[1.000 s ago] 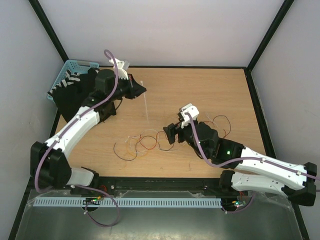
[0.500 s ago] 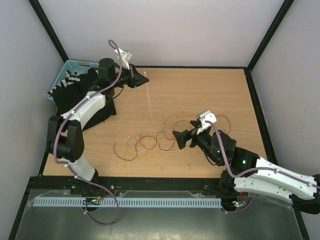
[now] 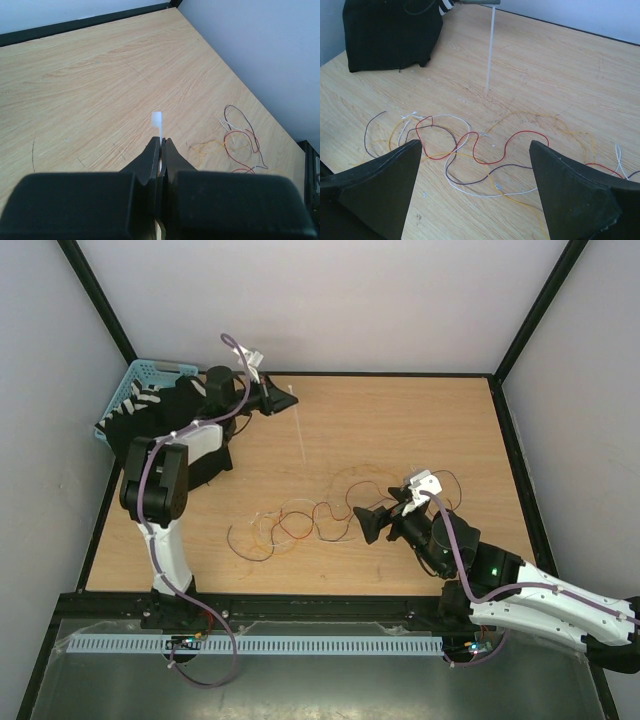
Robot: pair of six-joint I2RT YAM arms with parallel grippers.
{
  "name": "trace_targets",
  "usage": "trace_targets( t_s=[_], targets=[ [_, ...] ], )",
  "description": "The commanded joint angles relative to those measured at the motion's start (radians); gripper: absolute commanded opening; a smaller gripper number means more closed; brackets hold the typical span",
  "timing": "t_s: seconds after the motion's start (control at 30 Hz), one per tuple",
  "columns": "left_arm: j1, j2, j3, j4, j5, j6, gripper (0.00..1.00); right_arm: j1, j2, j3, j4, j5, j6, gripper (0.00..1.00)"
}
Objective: Zip-tie the wires
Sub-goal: Pick up the ribbon at the center of the board, then tie the cable at the center of the board.
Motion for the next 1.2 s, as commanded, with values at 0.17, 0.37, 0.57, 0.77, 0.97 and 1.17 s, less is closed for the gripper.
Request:
trace_targets(
  t_s=[0.17, 0.37, 0.57, 0.77, 0.97, 1.17],
  targets=[
    [-0.058, 0.065, -0.092, 0.303, -0.035, -0.045, 0.0, 0.007, -0.007, 0.004, -0.004, 0.035, -0.036, 0.99],
    [-0.098, 0.046, -0.162, 0.304, -0.038, 0.018, 0.0, 0.007, -0.009, 0.001, -0.01, 0.016, -0.024, 0.99],
    [-0.121, 0.033, -0.213, 0.304, 0.004, 0.034, 0.0, 0.007, -0.018, -0.014, -0.015, 0.006, -0.009, 0.99],
    [-0.161, -0.015, -0.291, 0.304, 0.001, 0.083, 0.0, 0.006, -0.013, -0.028, -0.027, -0.026, 0.015, 0.99],
    [-0.196, -0.049, -0.359, 0.303, 0.01, 0.105, 0.0, 0.006, 0.031, 0.007, -0.112, -0.118, 0.089, 0.99],
    [-0.241, -0.093, -0.437, 0.304, -0.013, 0.14, 0.0, 0.007, 0.096, 0.027, -0.235, -0.242, 0.285, 0.99]
  ],
)
